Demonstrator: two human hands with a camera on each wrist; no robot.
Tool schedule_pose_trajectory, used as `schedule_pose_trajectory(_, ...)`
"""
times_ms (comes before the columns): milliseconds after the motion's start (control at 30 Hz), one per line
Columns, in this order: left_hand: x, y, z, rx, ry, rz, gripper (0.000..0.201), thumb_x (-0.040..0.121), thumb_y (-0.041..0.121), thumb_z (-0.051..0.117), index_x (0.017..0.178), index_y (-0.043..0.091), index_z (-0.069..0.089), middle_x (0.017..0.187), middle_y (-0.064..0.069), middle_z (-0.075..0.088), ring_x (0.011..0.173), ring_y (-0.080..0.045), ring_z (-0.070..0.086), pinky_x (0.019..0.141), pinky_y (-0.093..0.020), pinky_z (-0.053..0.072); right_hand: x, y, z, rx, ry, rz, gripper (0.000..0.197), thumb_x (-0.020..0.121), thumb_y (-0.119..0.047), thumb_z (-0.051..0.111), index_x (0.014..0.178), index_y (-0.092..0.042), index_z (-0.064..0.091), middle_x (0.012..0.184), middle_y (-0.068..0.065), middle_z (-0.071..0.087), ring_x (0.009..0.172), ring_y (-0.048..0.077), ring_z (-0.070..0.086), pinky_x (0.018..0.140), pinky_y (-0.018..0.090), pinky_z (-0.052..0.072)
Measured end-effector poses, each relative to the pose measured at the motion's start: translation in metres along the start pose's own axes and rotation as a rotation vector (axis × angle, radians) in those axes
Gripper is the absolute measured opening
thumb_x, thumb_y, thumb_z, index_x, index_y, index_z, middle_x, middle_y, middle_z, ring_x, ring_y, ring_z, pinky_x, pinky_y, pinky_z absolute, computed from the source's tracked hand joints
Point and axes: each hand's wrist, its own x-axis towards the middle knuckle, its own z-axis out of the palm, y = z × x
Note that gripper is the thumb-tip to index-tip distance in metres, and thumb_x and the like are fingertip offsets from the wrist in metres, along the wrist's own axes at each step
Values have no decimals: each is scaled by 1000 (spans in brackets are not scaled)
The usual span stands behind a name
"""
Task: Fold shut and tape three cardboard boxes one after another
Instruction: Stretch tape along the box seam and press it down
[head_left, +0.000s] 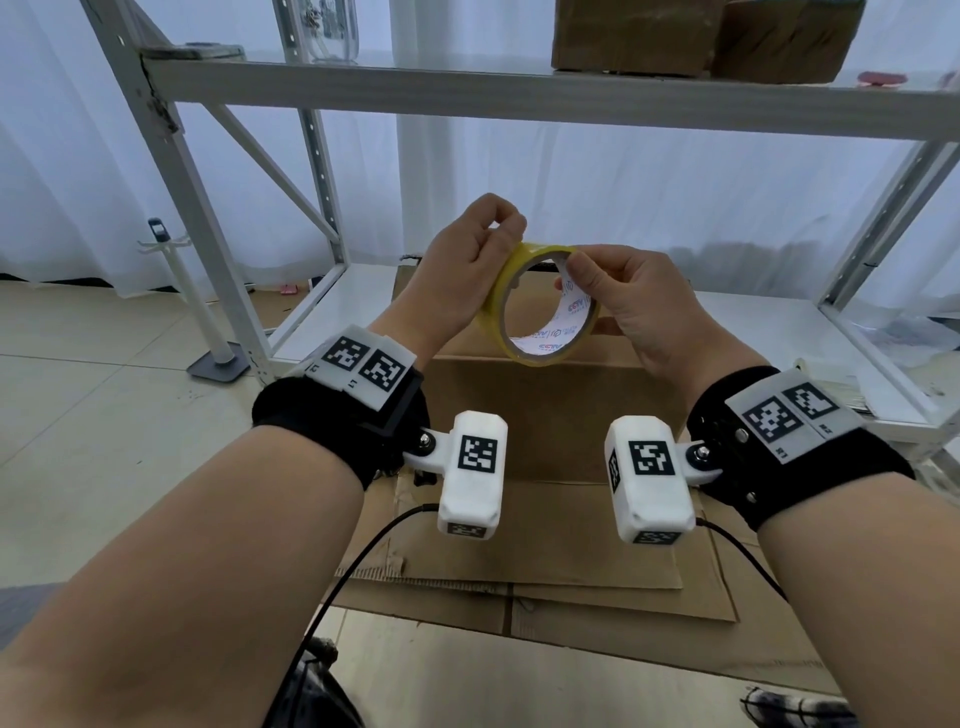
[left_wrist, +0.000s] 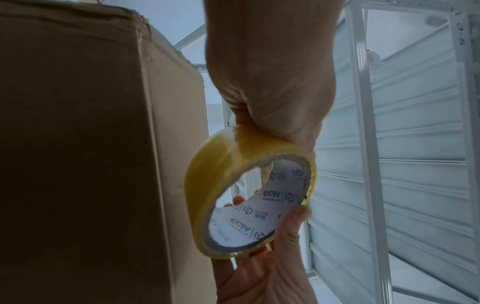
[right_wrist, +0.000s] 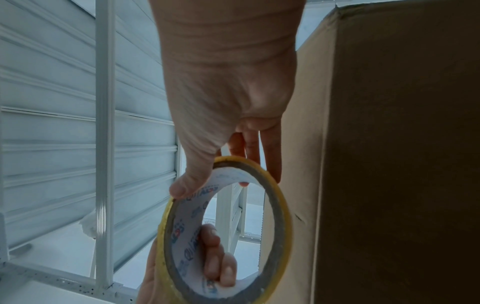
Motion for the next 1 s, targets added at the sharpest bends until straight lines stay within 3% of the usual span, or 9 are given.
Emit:
schedule_pose_trajectory(100,0,-2,1,32,31,18,18,101,29,42,92,15,48,82,-22,63,74,-31,62,72,-37,52,1,1,-1,6,-1,-3,36,82,-38,64,112,-19,68,103,7,71,87,16,68,74,28,59)
schedule_pose_trajectory(167,0,-2,2,26,48,28,20,101,30,43,87,16,46,81,-24,61,75,-36,61,73,-42,51,2,0,-1,9,1,-6,40,81,-39,65,115,-18,67,103,6,71,88,14,67,75,29,59)
schedule_pose_trajectory(333,0,-3,4,3,68,65,17,102,24,40,98,16,54,80,3,61,72,-21,65,70,-29,52,2,0,1,30,6,-2,41,80,-39,64,114,-17,66,97,4,69,83,12,66,75,29,59)
schedule_pose_trajectory(467,-1,-7,6,37,103,72,13,101,25,41,95,17,50,76,6,57,74,-25,64,72,-35,53,3,2,2,21,9,-6,33,90,-28,61,119,-13,65,102,6,69,83,9,66,74,26,58)
schedule_pose_trajectory(633,0,-11,10,87,164,75,16,102,22,41,97,11,52,70,13,48,64,7,51,63,-9,40,3,3,4,42,31,-3,39,90,-27,61,125,-9,62,111,12,68,89,13,65,82,32,58)
schedule_pose_trajectory(767,0,-12,13,83,169,58,14,102,23,39,94,15,45,72,8,50,65,-2,51,64,-15,42,4,3,7,53,46,7,38,91,-28,61,125,-10,62,113,7,69,96,14,64,87,32,56)
schedule_pose_trajectory(833,-3,-9,12,36,136,55,15,103,27,38,103,17,49,80,-2,60,71,-14,61,69,-21,49,4,3,7,36,58,3,35,91,-31,60,121,-12,64,112,4,69,101,14,64,91,32,54)
schedule_pose_trajectory(900,-4,-3,12,-7,61,54,21,103,28,36,114,20,51,95,1,61,82,-7,61,73,-9,47,4,2,9,25,75,-18,30,92,-33,58,113,-14,67,105,-1,70,100,13,65,91,28,53)
schedule_pose_trajectory(1000,-4,4,18,-36,-73,44,20,99,30,45,116,23,53,120,0,44,102,0,46,79,4,34,2,-1,10,89,119,-33,29,94,-36,54,110,-14,64,98,-4,70,89,9,67,75,23,56)
